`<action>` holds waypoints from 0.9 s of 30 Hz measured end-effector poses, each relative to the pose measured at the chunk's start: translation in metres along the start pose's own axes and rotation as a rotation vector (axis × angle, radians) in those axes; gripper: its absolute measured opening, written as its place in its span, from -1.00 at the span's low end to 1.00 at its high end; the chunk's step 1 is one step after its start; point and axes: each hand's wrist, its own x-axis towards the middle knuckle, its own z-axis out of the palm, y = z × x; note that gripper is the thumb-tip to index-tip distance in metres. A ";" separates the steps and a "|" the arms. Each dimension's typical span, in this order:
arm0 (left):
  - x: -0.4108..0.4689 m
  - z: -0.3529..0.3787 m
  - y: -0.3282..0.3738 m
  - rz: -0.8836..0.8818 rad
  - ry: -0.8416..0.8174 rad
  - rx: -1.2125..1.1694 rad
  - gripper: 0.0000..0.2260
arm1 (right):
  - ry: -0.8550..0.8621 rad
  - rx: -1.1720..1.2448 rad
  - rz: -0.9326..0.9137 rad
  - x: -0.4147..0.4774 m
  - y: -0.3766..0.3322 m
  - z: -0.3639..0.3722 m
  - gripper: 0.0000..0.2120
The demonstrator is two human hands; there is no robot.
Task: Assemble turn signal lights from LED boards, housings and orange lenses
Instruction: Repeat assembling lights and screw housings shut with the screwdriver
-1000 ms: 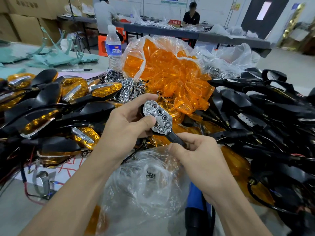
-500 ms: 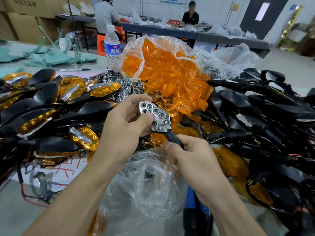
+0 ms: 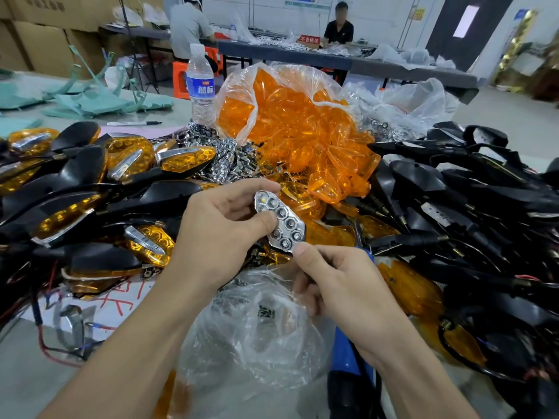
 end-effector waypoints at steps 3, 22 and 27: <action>-0.002 0.001 -0.001 -0.008 -0.030 -0.063 -0.68 | 0.049 0.074 -0.054 0.001 -0.001 0.002 -0.75; -0.005 0.009 -0.002 -0.302 -0.406 -0.321 -0.59 | 0.540 -0.283 -0.259 -0.010 -0.015 0.005 -0.87; -0.006 0.014 -0.003 -0.349 -0.394 -0.333 -0.59 | 0.483 0.004 -0.161 -0.008 -0.013 0.001 -0.88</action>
